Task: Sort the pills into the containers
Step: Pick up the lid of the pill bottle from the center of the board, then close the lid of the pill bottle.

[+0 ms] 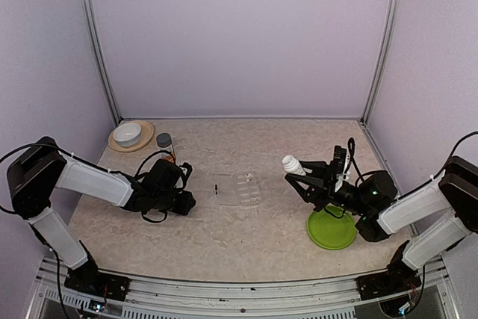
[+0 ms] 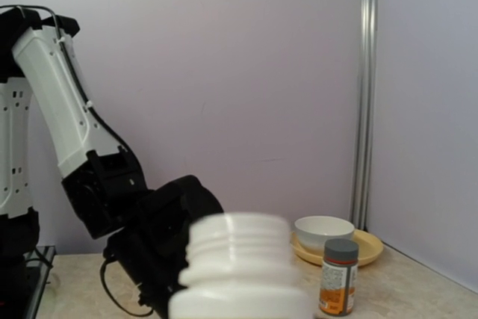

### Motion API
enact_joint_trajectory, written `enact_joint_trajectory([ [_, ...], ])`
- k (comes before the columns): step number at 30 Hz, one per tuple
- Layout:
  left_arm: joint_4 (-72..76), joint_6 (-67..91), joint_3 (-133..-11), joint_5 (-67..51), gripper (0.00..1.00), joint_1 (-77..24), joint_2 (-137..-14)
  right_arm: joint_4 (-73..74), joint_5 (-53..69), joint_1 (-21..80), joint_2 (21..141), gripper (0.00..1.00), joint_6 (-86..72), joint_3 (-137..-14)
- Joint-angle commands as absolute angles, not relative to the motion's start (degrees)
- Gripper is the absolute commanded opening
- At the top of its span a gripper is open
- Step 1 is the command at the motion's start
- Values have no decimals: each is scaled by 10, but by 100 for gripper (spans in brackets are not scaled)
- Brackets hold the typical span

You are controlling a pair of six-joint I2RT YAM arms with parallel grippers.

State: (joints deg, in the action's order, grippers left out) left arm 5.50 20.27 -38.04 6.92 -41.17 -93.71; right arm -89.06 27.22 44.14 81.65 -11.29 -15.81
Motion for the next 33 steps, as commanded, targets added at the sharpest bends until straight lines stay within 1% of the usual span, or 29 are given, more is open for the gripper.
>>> enact_joint_trajectory([
  [1,64,193,-385,45,25,-410,-901,-926,304,447,835,0,-116,-186],
  [8,58,202,-393,-2,25,-439,-811,-899,344,448,855,0,-119,-212],
  [16,21,207,-461,-28,24,-503,-728,-857,353,463,867,0,-101,-234],
  [21,28,228,-502,-39,24,-546,-710,-817,344,483,868,0,-71,-247],
  [27,55,249,-543,-69,25,-571,-719,-799,327,496,864,0,-53,-250],
  [33,81,273,-563,-87,24,-588,-736,-763,266,514,851,0,-24,-251],
])
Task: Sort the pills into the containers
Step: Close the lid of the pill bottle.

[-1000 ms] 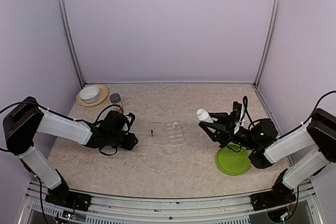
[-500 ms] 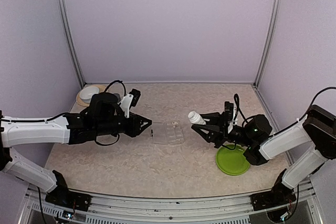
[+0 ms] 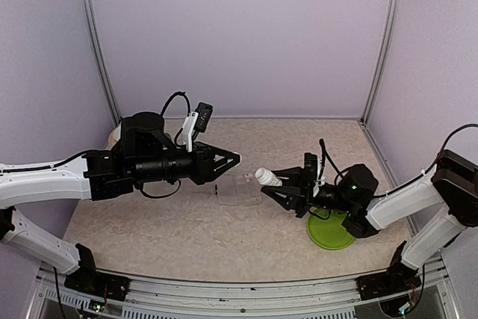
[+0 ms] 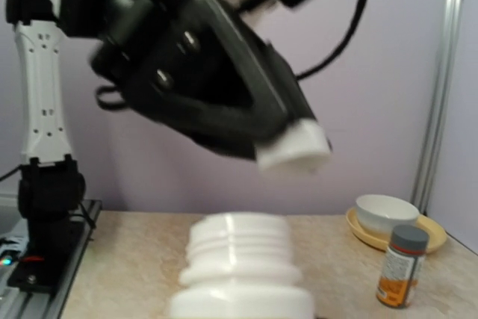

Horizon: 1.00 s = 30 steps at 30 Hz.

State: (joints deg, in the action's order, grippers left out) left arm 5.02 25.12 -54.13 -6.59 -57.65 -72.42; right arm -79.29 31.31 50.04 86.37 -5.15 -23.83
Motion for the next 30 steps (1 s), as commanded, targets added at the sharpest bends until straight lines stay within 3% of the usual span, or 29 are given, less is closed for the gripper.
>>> enact_joint_trajectory([
  [1,84,277,-564,-90,24,-590,-739,-758,258,518,850,0,-19,-252],
  [30,109,306,-591,-112,25,-615,-796,-747,203,544,847,0,2,-256],
])
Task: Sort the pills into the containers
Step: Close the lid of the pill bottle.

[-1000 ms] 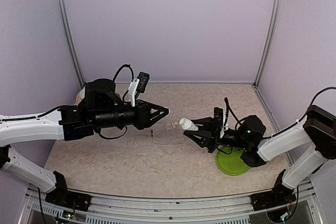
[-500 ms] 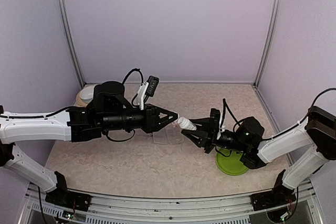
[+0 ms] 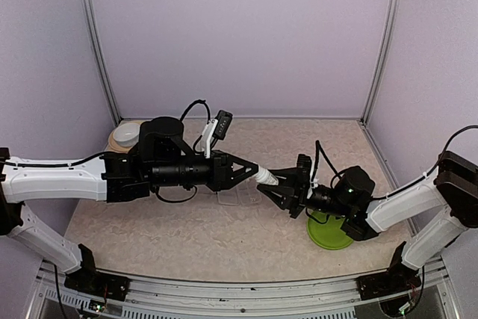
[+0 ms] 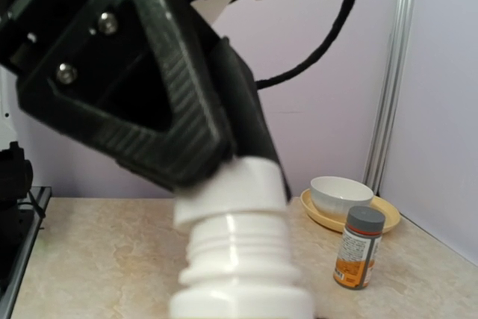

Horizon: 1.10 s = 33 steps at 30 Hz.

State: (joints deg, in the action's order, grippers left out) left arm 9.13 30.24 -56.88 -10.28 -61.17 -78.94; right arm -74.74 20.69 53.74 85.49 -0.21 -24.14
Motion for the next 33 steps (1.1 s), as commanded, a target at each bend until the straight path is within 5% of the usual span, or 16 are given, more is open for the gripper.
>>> enact_joint_trajectory([
  [1,109,306,-590,-113,25,-615,-796,-746,203,544,848,0,2,-257],
  [33,95,331,-573,-80,26,-615,-806,-780,211,550,829,0,11,-233],
])
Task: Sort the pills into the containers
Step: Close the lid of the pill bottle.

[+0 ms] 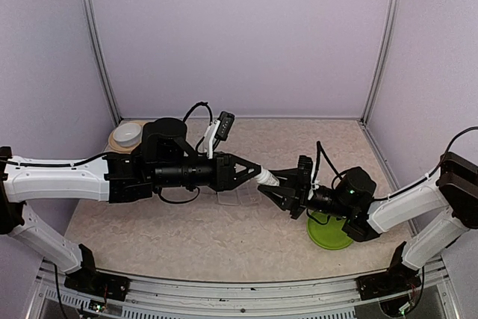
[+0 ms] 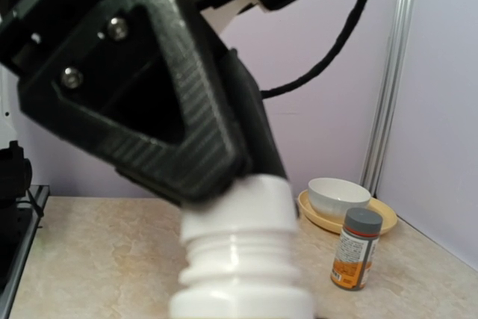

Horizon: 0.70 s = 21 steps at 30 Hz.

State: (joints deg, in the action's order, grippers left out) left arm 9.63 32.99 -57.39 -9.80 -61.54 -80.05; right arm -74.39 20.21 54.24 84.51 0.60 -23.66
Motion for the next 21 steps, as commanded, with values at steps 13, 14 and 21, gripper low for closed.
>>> enact_joint_trajectory([
  [13,144,341,-556,-125,29,-616,-810,-798,196,556,820,0,-30,-234],
  [14,145,341,-555,-125,29,-616,-808,-799,196,556,821,0,-34,-235],
  [21,132,339,-558,-124,42,-615,-805,-771,191,565,834,0,-30,-255],
])
